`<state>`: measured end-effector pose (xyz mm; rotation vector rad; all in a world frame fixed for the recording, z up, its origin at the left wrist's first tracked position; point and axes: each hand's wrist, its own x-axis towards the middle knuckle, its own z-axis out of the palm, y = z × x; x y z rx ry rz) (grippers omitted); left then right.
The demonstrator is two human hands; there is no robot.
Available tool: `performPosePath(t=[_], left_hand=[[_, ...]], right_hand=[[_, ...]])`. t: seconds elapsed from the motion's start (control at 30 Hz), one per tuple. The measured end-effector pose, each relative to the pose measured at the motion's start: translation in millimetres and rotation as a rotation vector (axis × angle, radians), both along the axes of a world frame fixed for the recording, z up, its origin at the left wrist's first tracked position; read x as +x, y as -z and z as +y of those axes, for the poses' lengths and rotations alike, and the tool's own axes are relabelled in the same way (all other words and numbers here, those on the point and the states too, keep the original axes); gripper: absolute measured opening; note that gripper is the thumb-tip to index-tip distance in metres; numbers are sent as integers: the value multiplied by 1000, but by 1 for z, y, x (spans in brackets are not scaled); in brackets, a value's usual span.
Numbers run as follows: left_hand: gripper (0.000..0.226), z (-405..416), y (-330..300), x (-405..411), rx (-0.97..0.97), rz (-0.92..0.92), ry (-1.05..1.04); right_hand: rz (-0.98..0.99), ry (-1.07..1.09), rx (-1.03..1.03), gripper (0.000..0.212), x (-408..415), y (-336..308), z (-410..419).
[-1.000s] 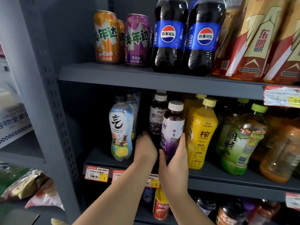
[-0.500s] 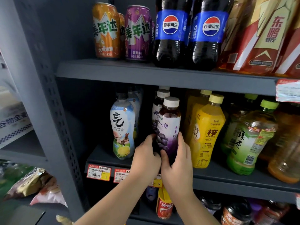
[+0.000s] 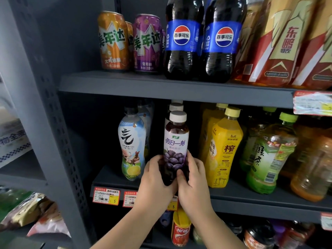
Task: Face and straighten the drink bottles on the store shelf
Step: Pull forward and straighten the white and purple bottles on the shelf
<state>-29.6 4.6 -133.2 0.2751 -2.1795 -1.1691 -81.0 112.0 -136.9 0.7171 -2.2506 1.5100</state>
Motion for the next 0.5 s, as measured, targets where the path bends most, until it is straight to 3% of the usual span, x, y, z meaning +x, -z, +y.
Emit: performPosePath(t=[0.5], left_hand=[[73,7,2,0,-58,-9,-81]], right_hand=[[32,27,-23,47,8,-6,3]])
